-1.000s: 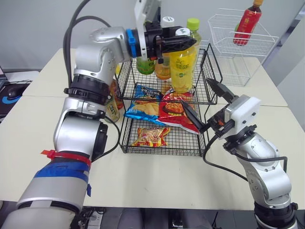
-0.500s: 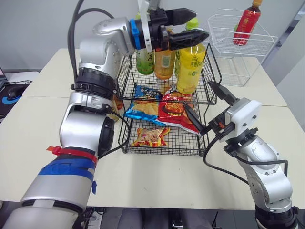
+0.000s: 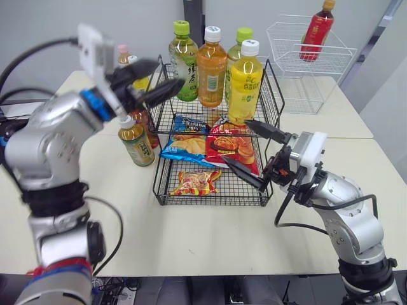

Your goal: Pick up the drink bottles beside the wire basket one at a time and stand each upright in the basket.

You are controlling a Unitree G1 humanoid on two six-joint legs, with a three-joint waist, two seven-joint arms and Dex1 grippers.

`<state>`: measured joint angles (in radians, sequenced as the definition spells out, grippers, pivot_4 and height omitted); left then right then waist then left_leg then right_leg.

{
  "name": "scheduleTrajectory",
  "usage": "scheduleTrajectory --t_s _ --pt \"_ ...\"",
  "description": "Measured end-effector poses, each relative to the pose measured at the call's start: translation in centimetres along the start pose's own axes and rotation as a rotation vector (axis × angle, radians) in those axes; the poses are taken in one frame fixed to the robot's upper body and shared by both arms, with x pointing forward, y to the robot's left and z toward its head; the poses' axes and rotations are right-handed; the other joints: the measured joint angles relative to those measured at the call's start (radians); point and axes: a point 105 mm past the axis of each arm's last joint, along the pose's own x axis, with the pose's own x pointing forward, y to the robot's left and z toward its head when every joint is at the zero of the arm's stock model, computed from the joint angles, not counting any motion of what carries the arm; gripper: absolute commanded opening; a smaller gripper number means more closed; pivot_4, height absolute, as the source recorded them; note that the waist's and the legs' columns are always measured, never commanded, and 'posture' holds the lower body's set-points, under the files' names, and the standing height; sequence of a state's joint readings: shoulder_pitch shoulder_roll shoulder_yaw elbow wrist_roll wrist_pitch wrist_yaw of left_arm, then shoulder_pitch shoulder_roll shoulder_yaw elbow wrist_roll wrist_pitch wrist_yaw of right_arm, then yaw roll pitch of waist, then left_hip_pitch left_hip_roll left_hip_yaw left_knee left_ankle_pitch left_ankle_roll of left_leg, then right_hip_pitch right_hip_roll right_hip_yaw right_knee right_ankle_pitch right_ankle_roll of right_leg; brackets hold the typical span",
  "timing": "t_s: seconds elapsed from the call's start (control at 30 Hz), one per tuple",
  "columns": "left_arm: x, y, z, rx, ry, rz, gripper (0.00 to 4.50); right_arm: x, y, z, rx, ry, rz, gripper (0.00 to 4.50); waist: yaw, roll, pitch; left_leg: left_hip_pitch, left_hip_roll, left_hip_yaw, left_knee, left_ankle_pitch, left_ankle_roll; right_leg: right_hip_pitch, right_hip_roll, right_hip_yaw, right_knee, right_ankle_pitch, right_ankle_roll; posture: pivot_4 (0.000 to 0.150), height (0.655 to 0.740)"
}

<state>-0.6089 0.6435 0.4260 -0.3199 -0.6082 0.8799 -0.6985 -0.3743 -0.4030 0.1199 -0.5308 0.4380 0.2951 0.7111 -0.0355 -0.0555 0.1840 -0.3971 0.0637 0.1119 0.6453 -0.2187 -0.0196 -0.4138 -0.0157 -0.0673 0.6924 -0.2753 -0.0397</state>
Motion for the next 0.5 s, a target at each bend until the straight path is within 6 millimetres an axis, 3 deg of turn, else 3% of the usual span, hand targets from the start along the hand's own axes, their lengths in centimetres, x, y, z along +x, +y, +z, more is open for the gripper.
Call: scheduleTrajectory --t_s 0.07,0.1,0.23,0.37,0.43,0.5 --pt "-4.2 0.6 -2.3 -0.012 0.065 0.163 4.49 0.8 -0.2 0.0 0.017 -0.013 0.067 4.50 -0.004 -0.001 0.000 0.001 0.000 0.000 0.000 0.000 0.000 0.001 0.000 0.001 0.000 0.000 0.000 0.150 0.7400" --pt "-4.7 0.8 -2.7 -0.020 0.077 0.185 4.49 0.8 -0.3 -0.1 0.020 -0.009 0.071 4.50 0.002 -0.001 0.000 0.000 0.000 -0.001 0.000 0.000 0.000 0.001 0.000 -0.001 0.000 0.000 0.000 0.150 0.7400" --pt "-11.0 -0.2 -5.2 -0.024 0.146 0.388 4.49 1.9 0.2 -0.6 0.067 -0.025 0.187 4.50 0.012 -0.003 -0.002 0.001 0.000 -0.001 0.000 -0.001 0.002 0.005 -0.002 -0.003 -0.003 0.000 0.000 0.150 0.7400" --pt "-14.2 -1.9 -7.0 -0.042 0.217 0.472 4.49 2.5 0.7 -0.9 0.093 -0.040 0.252 4.50 0.031 -0.005 -0.003 0.001 0.000 -0.002 0.000 -0.002 0.003 0.005 -0.002 -0.004 -0.005 0.000 0.000 0.150 0.7400" --pt "-15.8 -3.7 -8.1 -0.073 0.253 0.505 4.49 2.9 0.8 -1.0 0.104 -0.053 0.274 4.50 0.030 -0.005 -0.004 0.002 0.000 -0.002 0.000 -0.003 0.005 0.006 -0.002 -0.003 -0.008 0.000 0.000 0.150 0.7400" --pt "-16.5 -4.2 -8.3 -0.075 0.260 0.536 4.49 3.1 0.8 -1.3 0.118 -0.056 0.284 4.50 0.031 -0.003 -0.004 0.002 0.000 -0.002 0.000 -0.003 0.005 0.006 -0.002 -0.003 -0.009 0.000 0.000 0.150 0.7400"
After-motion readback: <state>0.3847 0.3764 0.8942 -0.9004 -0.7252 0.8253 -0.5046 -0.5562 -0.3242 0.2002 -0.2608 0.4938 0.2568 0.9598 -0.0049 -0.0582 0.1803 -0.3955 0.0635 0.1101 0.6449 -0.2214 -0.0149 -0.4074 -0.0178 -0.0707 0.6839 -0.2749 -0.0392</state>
